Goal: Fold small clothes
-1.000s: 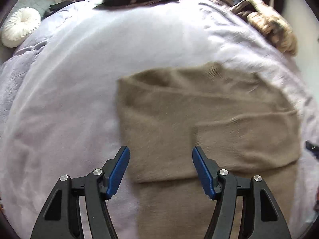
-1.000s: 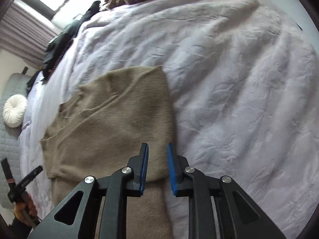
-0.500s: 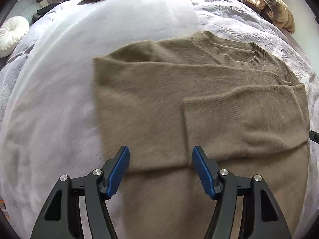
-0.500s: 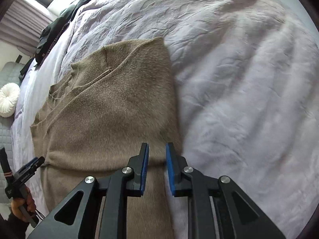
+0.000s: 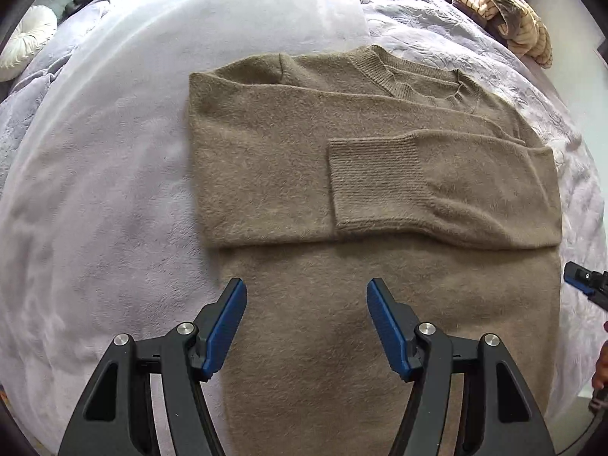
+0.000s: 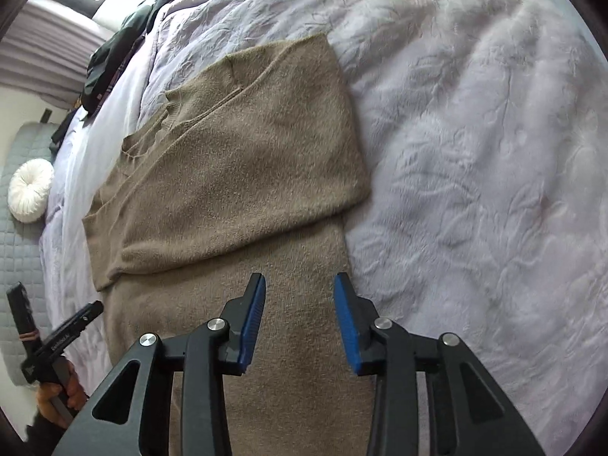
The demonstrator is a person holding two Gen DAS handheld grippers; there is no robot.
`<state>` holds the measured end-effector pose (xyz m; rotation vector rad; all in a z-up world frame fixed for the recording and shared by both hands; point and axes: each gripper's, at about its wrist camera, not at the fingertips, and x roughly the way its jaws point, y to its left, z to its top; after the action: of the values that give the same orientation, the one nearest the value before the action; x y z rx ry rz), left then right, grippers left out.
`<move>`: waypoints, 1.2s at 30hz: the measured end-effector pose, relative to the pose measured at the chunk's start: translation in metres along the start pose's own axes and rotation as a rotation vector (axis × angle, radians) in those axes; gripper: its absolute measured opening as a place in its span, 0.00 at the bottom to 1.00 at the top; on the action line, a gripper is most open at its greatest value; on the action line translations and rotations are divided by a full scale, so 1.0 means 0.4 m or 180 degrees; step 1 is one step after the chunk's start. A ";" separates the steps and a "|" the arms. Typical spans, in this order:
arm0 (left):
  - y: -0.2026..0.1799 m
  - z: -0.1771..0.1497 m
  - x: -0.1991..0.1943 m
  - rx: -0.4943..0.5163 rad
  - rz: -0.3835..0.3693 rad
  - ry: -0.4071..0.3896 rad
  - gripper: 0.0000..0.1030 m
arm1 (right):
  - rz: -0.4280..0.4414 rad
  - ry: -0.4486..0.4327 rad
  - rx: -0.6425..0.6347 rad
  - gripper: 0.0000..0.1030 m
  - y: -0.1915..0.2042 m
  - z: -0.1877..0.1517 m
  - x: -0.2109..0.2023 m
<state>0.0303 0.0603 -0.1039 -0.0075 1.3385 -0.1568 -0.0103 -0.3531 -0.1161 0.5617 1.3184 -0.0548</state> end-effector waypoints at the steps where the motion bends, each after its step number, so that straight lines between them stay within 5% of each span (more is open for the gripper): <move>1: -0.004 0.000 0.002 -0.0009 0.0000 0.0001 0.65 | 0.0081 0.0003 0.0125 0.39 -0.011 0.002 0.007; 5: -0.029 0.004 0.008 0.0021 0.0000 -0.0008 0.65 | 0.0512 0.0008 0.0586 0.40 -0.037 0.023 0.053; 8: -0.033 0.001 0.004 0.0025 0.0011 -0.0028 0.65 | 0.0581 -0.0030 0.0778 0.39 -0.042 0.046 0.085; 10: -0.032 0.007 0.008 0.0003 0.0012 -0.0024 0.65 | 0.0391 -0.0042 0.0676 0.10 -0.033 0.058 0.093; 11: -0.028 0.012 0.011 -0.0026 0.0009 -0.0021 0.65 | 0.0201 -0.0010 0.0577 0.10 -0.026 0.064 0.097; 17: -0.025 0.074 0.049 -0.0194 -0.0241 -0.0025 0.65 | 0.0249 0.0098 0.0354 0.10 -0.011 0.058 0.088; 22: -0.032 0.101 0.107 -0.0100 0.0116 -0.0068 0.65 | 0.0247 0.0078 0.0381 0.10 -0.013 0.052 0.105; 36: -0.006 0.101 0.065 -0.0170 0.0163 0.0024 0.65 | 0.0178 0.0115 0.0076 0.11 0.002 0.044 0.026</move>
<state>0.0748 0.0515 -0.1194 -0.0177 1.3488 -0.0777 0.0087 -0.3570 -0.1231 0.6221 1.3378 -0.0146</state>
